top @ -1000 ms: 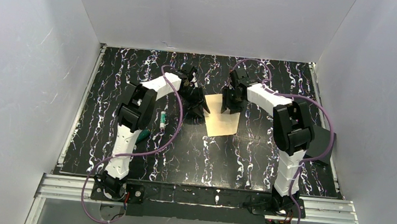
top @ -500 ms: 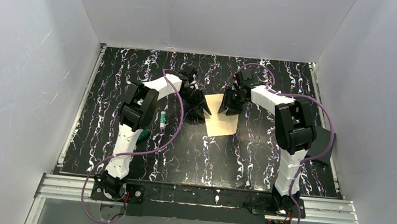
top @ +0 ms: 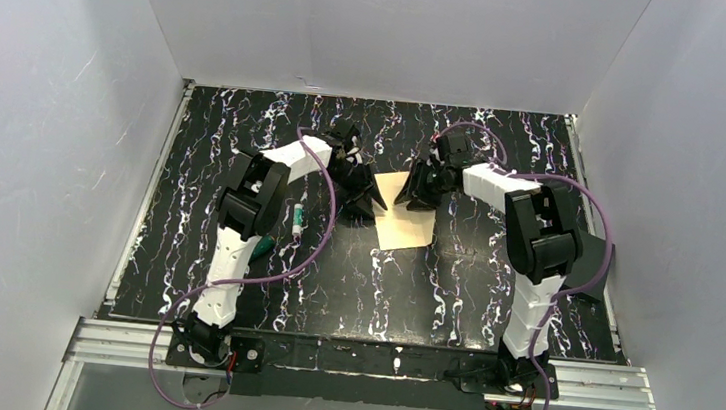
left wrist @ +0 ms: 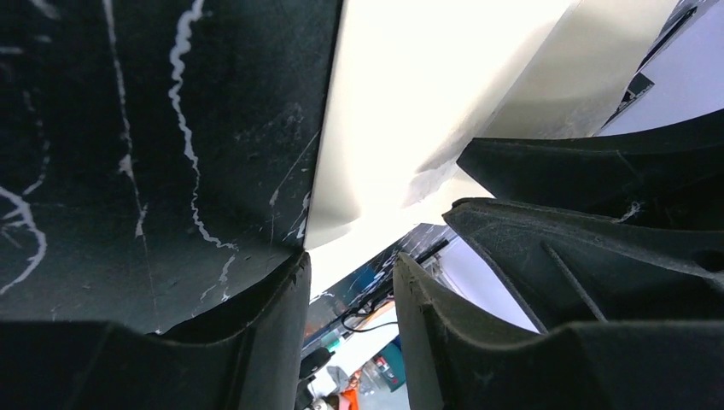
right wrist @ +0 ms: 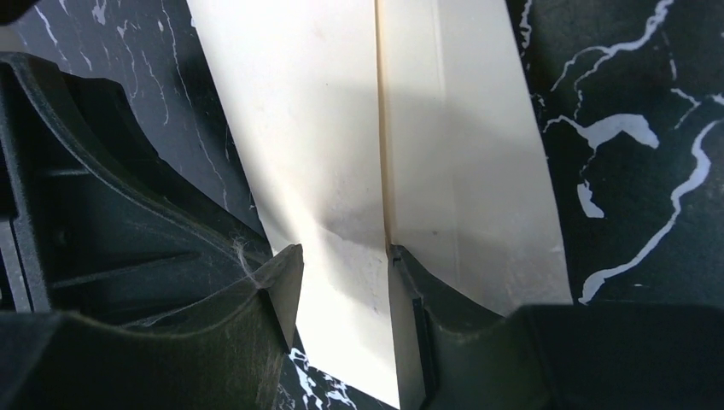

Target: Place the letter into the envelope and seal it

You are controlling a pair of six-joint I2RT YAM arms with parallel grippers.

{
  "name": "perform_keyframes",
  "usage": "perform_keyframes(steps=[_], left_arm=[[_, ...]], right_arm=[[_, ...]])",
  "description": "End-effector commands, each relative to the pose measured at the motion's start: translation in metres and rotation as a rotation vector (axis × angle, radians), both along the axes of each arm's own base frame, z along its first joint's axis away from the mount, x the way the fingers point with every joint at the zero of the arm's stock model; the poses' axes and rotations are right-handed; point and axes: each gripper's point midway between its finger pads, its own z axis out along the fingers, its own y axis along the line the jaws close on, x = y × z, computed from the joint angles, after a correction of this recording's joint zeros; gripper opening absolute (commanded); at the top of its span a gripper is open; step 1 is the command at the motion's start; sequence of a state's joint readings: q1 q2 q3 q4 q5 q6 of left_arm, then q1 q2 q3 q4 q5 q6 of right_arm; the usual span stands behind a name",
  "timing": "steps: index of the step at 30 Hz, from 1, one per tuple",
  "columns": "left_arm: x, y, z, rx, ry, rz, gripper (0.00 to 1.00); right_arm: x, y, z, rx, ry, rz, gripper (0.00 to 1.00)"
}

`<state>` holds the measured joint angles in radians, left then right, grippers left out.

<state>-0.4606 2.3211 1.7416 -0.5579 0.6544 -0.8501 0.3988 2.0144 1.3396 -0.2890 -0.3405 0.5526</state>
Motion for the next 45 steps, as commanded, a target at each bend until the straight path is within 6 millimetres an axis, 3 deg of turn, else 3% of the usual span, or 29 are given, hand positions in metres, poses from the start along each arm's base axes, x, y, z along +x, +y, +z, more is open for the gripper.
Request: perform_keyframes(steps=[1,7,12,14,17,22,25,28,30,37,45], left_arm=[[-0.005,0.006,-0.019,0.058,0.006,0.016,0.4],[0.012,0.016,0.012,0.055,-0.125,0.002,0.42],[0.021,0.032,0.059,0.093,-0.337,-0.08,0.57],[0.018,0.058,0.068,0.216,-0.396,-0.103,0.67],[0.014,0.11,0.081,0.436,-0.497,-0.115,0.97],[-0.002,0.199,0.085,0.671,-0.494,0.024,0.98],[-0.024,0.213,0.067,0.681,-0.433,0.027,0.89],[-0.039,0.213,0.041,0.677,-0.357,0.007,0.73],[-0.039,0.208,0.028,0.654,-0.328,0.014,0.68],[-0.033,0.2,0.004,0.638,-0.294,0.045,0.61],[-0.03,0.214,-0.016,0.781,-0.281,0.074,0.37]], right_arm=[[-0.01,-0.001,0.0,0.032,0.048,-0.051,0.5],[0.033,-0.023,0.061,0.051,-0.104,-0.109,0.55],[0.042,-0.037,0.101,0.057,-0.229,-0.118,0.58],[0.037,-0.041,0.107,0.046,-0.257,-0.111,0.58],[0.027,-0.039,0.108,0.028,-0.276,-0.103,0.58],[0.006,-0.006,0.108,-0.041,-0.312,-0.078,0.58],[-0.008,0.02,0.102,-0.082,-0.3,-0.068,0.56],[-0.024,0.045,0.1,-0.076,-0.301,-0.045,0.53],[-0.031,0.054,0.1,-0.062,-0.291,-0.041,0.51],[-0.042,0.046,0.103,-0.074,-0.299,-0.064,0.5],[-0.058,0.042,0.106,-0.03,-0.326,-0.031,0.49]])
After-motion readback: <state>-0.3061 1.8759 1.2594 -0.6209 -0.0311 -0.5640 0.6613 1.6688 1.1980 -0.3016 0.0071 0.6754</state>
